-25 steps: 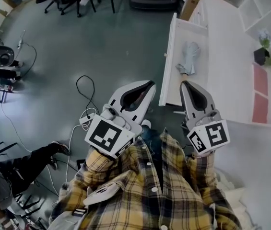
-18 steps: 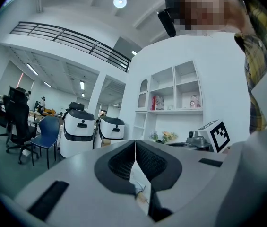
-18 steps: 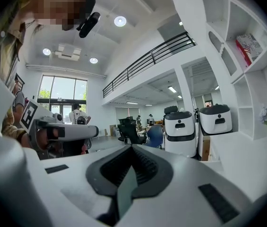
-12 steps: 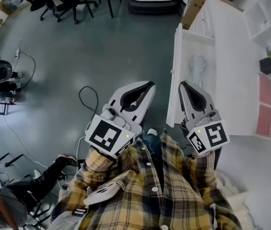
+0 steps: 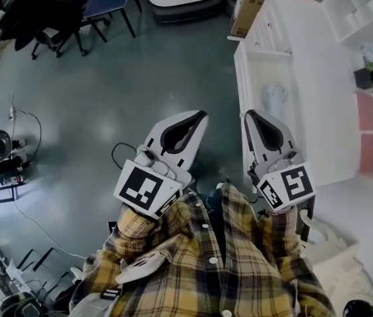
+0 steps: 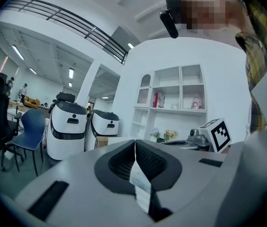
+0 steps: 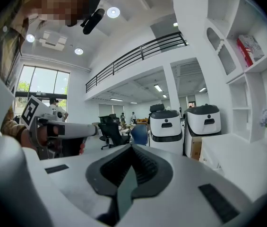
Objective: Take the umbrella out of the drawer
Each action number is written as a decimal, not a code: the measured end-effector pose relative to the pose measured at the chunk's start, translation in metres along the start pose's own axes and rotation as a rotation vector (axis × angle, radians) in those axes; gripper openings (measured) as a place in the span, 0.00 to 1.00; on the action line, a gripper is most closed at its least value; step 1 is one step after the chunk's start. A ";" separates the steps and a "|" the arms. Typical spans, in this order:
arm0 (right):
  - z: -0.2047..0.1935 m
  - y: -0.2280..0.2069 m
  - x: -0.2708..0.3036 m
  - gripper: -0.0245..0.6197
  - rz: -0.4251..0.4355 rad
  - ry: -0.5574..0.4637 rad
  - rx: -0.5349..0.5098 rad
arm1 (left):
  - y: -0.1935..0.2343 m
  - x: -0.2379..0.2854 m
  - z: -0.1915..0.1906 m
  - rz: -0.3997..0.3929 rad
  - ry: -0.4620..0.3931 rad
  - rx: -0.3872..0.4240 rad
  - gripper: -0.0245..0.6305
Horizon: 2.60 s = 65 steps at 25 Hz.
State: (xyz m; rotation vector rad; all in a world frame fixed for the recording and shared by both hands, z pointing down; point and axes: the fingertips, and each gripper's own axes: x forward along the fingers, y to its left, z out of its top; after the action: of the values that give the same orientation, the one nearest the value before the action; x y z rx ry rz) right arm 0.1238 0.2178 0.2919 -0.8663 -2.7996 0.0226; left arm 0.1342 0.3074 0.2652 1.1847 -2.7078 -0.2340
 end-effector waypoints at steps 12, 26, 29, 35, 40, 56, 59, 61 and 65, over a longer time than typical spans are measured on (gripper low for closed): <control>-0.006 0.003 0.029 0.06 -0.124 0.010 0.015 | 0.043 0.000 -0.003 -0.093 0.014 -0.009 0.07; -0.015 -0.038 0.052 0.06 -0.169 0.040 0.042 | 0.066 0.036 -0.009 -0.117 0.051 -0.021 0.07; -0.015 -0.058 0.064 0.06 -0.186 0.041 0.053 | 0.077 0.057 -0.008 -0.129 0.062 -0.018 0.07; -0.022 -0.111 0.086 0.06 -0.240 0.066 0.089 | 0.093 0.121 -0.004 -0.192 0.092 -0.008 0.07; -0.014 -0.167 0.100 0.06 -0.301 0.068 0.106 | 0.101 0.184 0.006 -0.259 0.112 0.001 0.07; -0.002 -0.288 0.058 0.06 -0.545 0.000 0.190 | 0.050 0.321 0.017 -0.530 0.197 0.076 0.07; -0.004 -0.296 0.040 0.06 -0.617 -0.011 0.205 | 0.031 0.333 0.015 -0.611 0.218 0.091 0.07; -0.007 -0.299 0.024 0.06 -0.685 -0.014 0.222 | 0.017 0.339 0.011 -0.678 0.239 0.099 0.07; -0.017 -0.303 -0.007 0.06 -0.796 -0.012 0.259 | -0.009 0.349 0.003 -0.784 0.277 0.109 0.07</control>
State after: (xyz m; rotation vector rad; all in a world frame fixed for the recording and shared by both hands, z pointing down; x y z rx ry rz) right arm -0.0356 -0.0378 0.3298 0.3246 -2.8504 0.2538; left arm -0.0930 0.0441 0.2943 2.0814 -1.9277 -0.0103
